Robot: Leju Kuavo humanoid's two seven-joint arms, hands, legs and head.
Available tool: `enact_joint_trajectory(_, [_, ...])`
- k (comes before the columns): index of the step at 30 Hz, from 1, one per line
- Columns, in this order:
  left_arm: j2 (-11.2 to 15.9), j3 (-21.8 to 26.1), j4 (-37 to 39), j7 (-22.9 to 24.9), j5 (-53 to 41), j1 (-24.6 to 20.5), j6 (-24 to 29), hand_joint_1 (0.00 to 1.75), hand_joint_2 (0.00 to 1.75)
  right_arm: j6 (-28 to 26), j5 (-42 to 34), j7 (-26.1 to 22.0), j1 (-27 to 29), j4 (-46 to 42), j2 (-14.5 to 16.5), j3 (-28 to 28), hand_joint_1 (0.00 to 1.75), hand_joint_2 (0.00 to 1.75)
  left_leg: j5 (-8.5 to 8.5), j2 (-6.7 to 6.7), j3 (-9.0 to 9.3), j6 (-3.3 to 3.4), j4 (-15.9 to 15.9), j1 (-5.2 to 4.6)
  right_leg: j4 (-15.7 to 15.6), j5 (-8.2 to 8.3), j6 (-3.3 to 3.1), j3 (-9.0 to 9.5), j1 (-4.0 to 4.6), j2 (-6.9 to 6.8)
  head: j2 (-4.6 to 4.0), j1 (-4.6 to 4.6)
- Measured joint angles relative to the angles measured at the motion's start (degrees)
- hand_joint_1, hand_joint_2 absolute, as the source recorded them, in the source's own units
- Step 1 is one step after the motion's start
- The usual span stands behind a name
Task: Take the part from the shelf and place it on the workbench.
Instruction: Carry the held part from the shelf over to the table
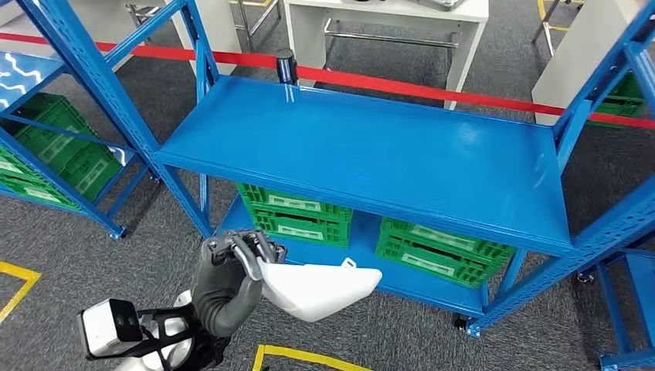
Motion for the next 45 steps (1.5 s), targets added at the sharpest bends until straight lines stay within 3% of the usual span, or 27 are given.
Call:
enact_joint_trajectory(2, [0.16, 0.08, 0.03, -0.09, 0.63, -0.07, -0.84, 1.75, 1.75, 0.21, 0.55, -0.7, -0.05, -0.02, 0.28, 0.46, 0.0, 0.0, -4.79, -0.01, -1.71, -0.47, 7.37, 0.27, 0.07, 0.99, -0.17, -1.16, 0.18, -0.03, 0.0, -0.07])
enact_joint_trajectory(4, [0.32, 0.39, 0.22, 0.19, 1.76, -0.37, -2.47, 1.75, 1.75, -0.08, 0.59, -1.26, -0.2, -0.04, 0.7, 0.74, 0.0, 0.0, -5.42, -0.01, -1.04, -0.43, 10.15, 0.38, 0.1, 1.94, -0.12, -2.36, 0.42, -0.03, 0.0, -0.07])
enact_joint_trajectory(5, [0.35, 0.65, 0.35, 0.47, 2.34, -0.59, -3.26, 1.75, 1.75, -0.41, 0.53, -1.48, -0.35, -0.06, 0.95, 0.8, 0.0, 0.0, -4.32, -0.05, 0.92, -0.17, 8.23, 0.35, 0.1, 2.41, -0.08, -2.91, 0.57, 0.0, 0.0, -0.08])
enact_joint_trajectory(8, [0.26, 1.38, 0.43, 1.79, 2.6, -0.88, -3.48, 1.75, 1.75, -1.11, 0.4, -1.64, -0.86, -0.26, 2.09, 0.82, 0.0, 0.0, -2.02, -0.27, 9.53, 1.48, -3.67, -0.23, -0.01, 3.74, 0.35, -3.83, 0.72, 0.18, 0.0, -0.03])
enact_joint_trajectory(10, [0.22, 1.45, 0.34, 2.68, 2.2, -0.84, -2.38, 1.75, 1.75, -0.85, 0.18, -1.37, -0.96, -0.4, 2.79, 0.84, 0.0, 0.0, -2.07, -0.29, 11.5, 2.21, -7.03, -0.92, -0.28, 4.56, 1.16, -3.95, 0.33, 0.17, 0.0, -0.1])
enact_joint_trajectory(12, [0.25, 1.32, 0.31, 3.1, 1.98, -0.91, -1.43, 1.75, 1.75, -0.38, -0.15, -1.16, -0.87, -0.4, 3.19, 0.84, 0.0, 0.0, -0.69, -0.13, 11.0, 2.68, -7.82, -1.17, -0.61, 5.33, 1.9, -4.09, 0.12, 0.09, 0.0, -0.18])
enact_joint_trajectory(13, [0.25, 1.22, 0.31, 3.15, 1.98, -1.05, -1.1, 1.75, 1.75, -0.18, -0.28, -1.2, -0.81, -0.4, 3.35, 0.84, 0.0, 0.0, 0.21, -0.02, 10.71, 2.99, -8.49, -1.07, -0.26, 4.84, 1.91, -4.51, 0.2, 0.04, 0.0, -0.14])
enact_joint_trajectory(15, [0.22, 0.99, 0.32, 3.08, 2.05, -1.47, -0.58, 1.75, 1.75, 0.05, -0.49, -1.43, -0.81, -0.4, 3.54, 0.84, 0.0, 0.0, 2.28, 0.22, 9.62, 3.54, -9.58, -0.76, 3.41, 1.08, 1.23, -6.18, 0.43, -0.04, 0.0, 0.03])
enact_joint_trajectory(17, [0.25, 0.8, 0.33, 3.03, 2.11, -1.76, -0.27, 1.75, 1.75, -0.02, -0.64, -1.67, -1.01, -0.39, 3.61, 0.84, 0.0, 0.0, 3.85, 0.32, 7.65, 3.73, -9.54, -0.89, 10.51, -3.74, 0.78, -8.26, 0.52, -0.04, 0.0, 0.11])
enact_joint_trajectory(18, [0.28, 0.73, 0.33, 3.05, 2.12, -1.76, -0.21, 1.75, 1.75, -0.21, -0.68, -1.82, -1.17, -0.39, 3.61, 0.83, 0.0, 0.0, 4.56, 0.39, 6.58, 3.64, -9.38, -0.93, 13.53, -4.81, 1.05, -8.68, 0.51, -0.05, 0.0, 0.14])
enact_joint_trajectory(19, [0.35, 0.67, 0.33, 3.12, 2.12, -1.76, -0.22, 1.75, 1.75, -0.49, -0.73, -2.01, -1.38, -0.38, 3.61, 0.81, 0.0, 0.0, 5.21, 0.47, 5.48, 3.56, -9.13, -0.95, 15.02, -4.71, 1.61, -8.31, 0.48, -0.06, 0.0, 0.13])
enact_joint_trajectory(20, [0.43, 0.62, 0.33, 3.23, 2.12, -1.77, -0.28, 1.75, 1.75, -0.77, -0.76, -2.3, -1.66, -0.38, 3.61, 0.79, 0.0, 0.0, 5.79, 0.53, 4.37, 3.43, -8.79, -0.93, 14.53, -3.69, 2.31, -6.94, 0.41, -0.08, 0.0, 0.15])
enact_joint_trajectory(22, [0.64, 0.55, 0.33, 3.52, 2.11, -1.8, -0.61, 1.75, 1.75, -1.27, -0.77, -3.23, -2.55, -0.39, 3.69, 0.68, 0.0, 0.0, 6.78, 0.6, 2.11, 2.96, -7.69, -0.9, 7.98, -2.06, 3.14, -1.69, 0.26, -0.17, 0.0, 0.15])
enact_joint_trajectory(24, [0.86, 0.44, 0.32, 3.77, 2.04, -1.85, -1.12, 1.75, 1.75, -1.6, -0.75, -4.26, -3.59, -0.4, 3.97, 0.57, 0.0, 0.0, 7.56, 0.72, 0.48, 2.33, -6.42, -0.96, 1.33, -2.73, 2.5, 2.59, 0.48, -0.09, 0.0, -0.07])
enact_joint_trajectory(25, [0.93, 0.35, 0.32, 3.86, 1.98, -1.88, -1.4, 1.75, 1.75, -1.7, -0.73, -4.63, -4.0, -0.42, 4.16, 0.53, 0.0, 0.0, 7.97, 0.77, 0.08, 2.0, -6.07, -0.95, -0.13, -3.41, 1.95, 3.28, 0.71, -0.01, 0.0, -0.16])
enact_joint_trajectory(27, [1.07, 0.14, 0.33, 4.06, 1.71, -1.95, -2.17, 1.75, 1.75, -1.72, -0.67, -5.06, -4.37, -0.43, 4.62, 0.48, 0.0, 0.0, 8.79, 0.7, -0.18, 1.37, -5.91, -0.74, -0.23, -2.87, 1.05, 2.65, 0.84, -0.02, 0.0, -0.25])
enact_joint_trajectory(29, [1.32, 0.13, 0.4, 4.17, 1.47, -2.09, -3.24, 1.75, 1.75, -1.67, -0.59, -5.22, -4.52, -0.43, 4.95, 0.38, 0.0, 0.0, 6.8, 0.37, -0.99, 0.63, -4.63, -0.44, -0.18, -1.66, 0.09, 1.67, 0.66, -0.22, 0.0, -0.27])
enact_joint_trajectory(32, [1.78, 0.77, 0.63, 4.16, 1.34, -2.23, -4.58, 1.75, 1.75, -1.73, -0.55, -5.5, -4.25, -0.43, 5.16, -0.03, 0.0, 0.0, -2.17, 0.1, -2.93, -0.55, 4.42, 0.12, -0.14, 0.59, -0.56, -0.53, 0.66, -0.4, 0.0, -0.33])
enact_joint_trajectory(33, [1.91, 1.02, 0.7, 4.16, 1.24, -2.21, -4.84, 1.75, 1.75, -1.77, -0.5, -5.63, -4.04, -0.42, 5.19, -0.19, 0.0, 0.0, -3.84, 0.1, -3.2, -0.75, 7.87, 0.26, -0.1, 1.34, -0.52, -1.39, 0.73, -0.4, 0.0, -0.35])
enact_joint_trajectory(34, [2.02, 1.21, 0.75, 4.16, 1.11, -2.17, -5.0, 1.75, 1.75, -1.8, -0.46, -5.73, -3.79, -0.42, 5.19, -0.3, 0.0, 0.0, -4.07, 0.1, -2.86, -0.81, 9.99, 0.35, -0.06, 2.06, -0.44, -2.3, 0.81, -0.4, 0.0, -0.35])
enact_joint_trajectory(35, [2.1, 1.37, 0.78, 4.16, 0.97, -2.14, -5.13, 1.75, 1.75, -1.83, -0.39, -5.8, -3.53, -0.4, 5.17, -0.38, 0.0, 0.0, -3.14, 0.08, -1.58, -0.68, 10.14, 0.38, -0.05, 2.76, -0.35, -3.2, 0.92, -0.4, 0.0, -0.36])
enact_joint_trajectory(36, [2.16, 1.52, 0.78, 4.15, 0.84, -2.11, -5.21, 1.75, 1.75, -1.85, -0.31, -5.84, -3.31, -0.39, 5.17, -0.42, 0.0, 0.0, -1.78, 0.03, 0.72, -0.36, 8.28, 0.34, -0.05, 3.46, -0.27, -4.05, 1.04, -0.38, 0.0, -0.36])
enact_joint_trajectory(38, [2.23, 1.81, 0.7, 4.14, 0.62, -2.11, -5.28, 1.75, 1.75, -1.87, -0.21, -5.93, -3.05, -0.38, 5.3, -0.44, 0.0, 0.0, -1.29, -0.16, 7.36, 0.83, -0.09, 0.04, -0.07, 4.76, -0.01, -5.27, 1.23, -0.29, 0.0, -0.34])
enact_joint_trajectory(40, [2.27, 2.15, 0.54, 4.12, 0.41, -2.13, -5.31, 1.75, 1.75, -1.92, -0.09, -6.08, -2.86, -0.37, 5.45, -0.45, 0.0, 0.0, -2.55, -0.25, 11.38, 1.73, -6.19, -0.49, -0.42, 5.93, 0.63, -5.64, 1.0, -0.25, 0.0, -0.37])
enact_joint_trajectory(41, [2.31, 2.31, 0.46, 4.1, 0.34, -2.13, -5.31, 1.75, 1.75, -1.94, -0.02, -6.15, -2.77, -0.37, 5.52, -0.46, 0.0, 0.0, -2.67, -0.2, 11.69, 2.01, -7.3, -0.76, -0.7, 6.51, 1.06, -5.64, 0.85, -0.25, 0.0, -0.41])
enact_joint_trajectory(43, [2.37, 2.49, 0.4, 4.12, 0.28, -2.17, -5.3, 1.75, 1.75, -1.98, 0.11, -6.27, -2.56, -0.36, 5.55, -0.47, 0.0, 0.0, -0.9, -0.09, 10.96, 2.78, -8.3, -1.0, -1.14, 7.16, 1.62, -5.83, 0.73, -0.24, 0.0, -0.53])
enact_joint_trajectory(45, [2.37, 2.54, 0.34, 4.15, 0.21, -2.16, -5.27, 1.75, 1.75, -2.0, 0.23, -6.36, -2.41, -0.36, 5.56, -0.46, 0.0, 0.0, 1.46, 0.07, 9.93, 3.55, -9.56, -0.75, 1.28, 3.95, 1.14, -7.02, 0.9, -0.24, 0.0, -0.31])
